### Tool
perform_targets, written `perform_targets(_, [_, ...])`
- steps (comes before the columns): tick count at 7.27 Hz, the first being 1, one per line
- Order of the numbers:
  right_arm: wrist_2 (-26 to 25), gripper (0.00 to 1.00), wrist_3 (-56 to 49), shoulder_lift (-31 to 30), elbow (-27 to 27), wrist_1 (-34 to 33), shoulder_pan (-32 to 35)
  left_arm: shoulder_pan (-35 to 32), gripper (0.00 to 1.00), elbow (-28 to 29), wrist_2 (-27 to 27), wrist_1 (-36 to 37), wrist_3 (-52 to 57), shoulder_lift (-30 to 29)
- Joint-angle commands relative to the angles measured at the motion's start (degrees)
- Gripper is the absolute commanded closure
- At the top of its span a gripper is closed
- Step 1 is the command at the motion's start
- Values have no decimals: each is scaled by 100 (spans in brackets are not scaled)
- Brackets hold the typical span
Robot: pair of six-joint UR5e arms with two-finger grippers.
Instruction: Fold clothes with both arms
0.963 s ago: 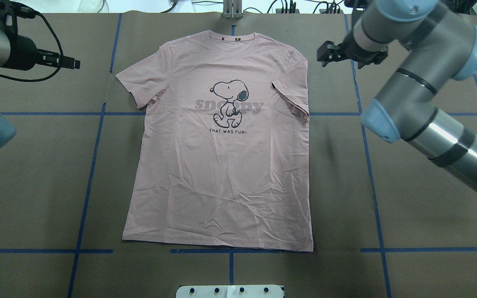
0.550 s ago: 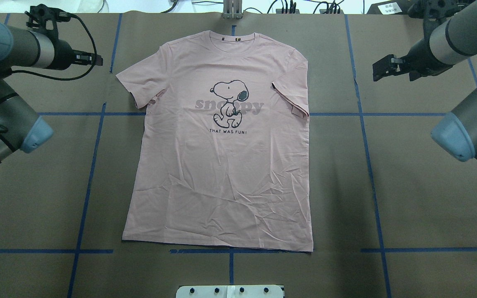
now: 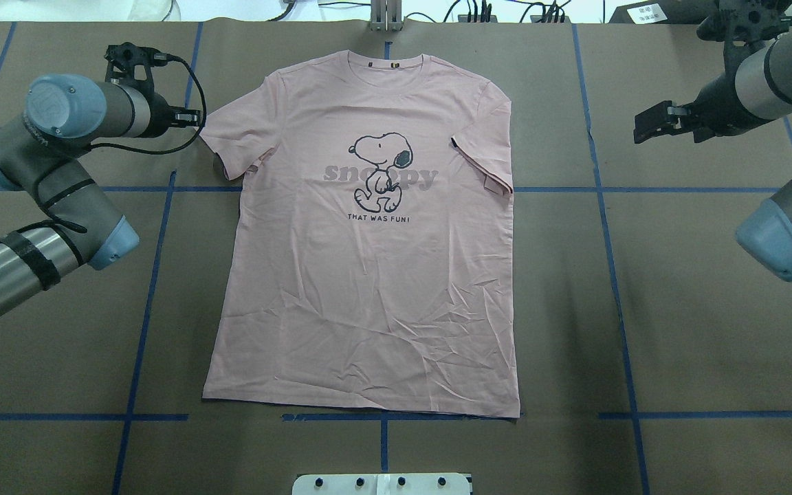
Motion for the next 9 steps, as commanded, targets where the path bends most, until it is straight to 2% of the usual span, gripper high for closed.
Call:
perform_targets(1, [-12, 0, 7, -7, 4, 6, 1, 75, 52, 166, 80, -83, -55, -89])
perform_targets(9, [-38, 0, 7, -7, -5, -2, -8, 84, 56, 464, 115, -83, -55, -238])
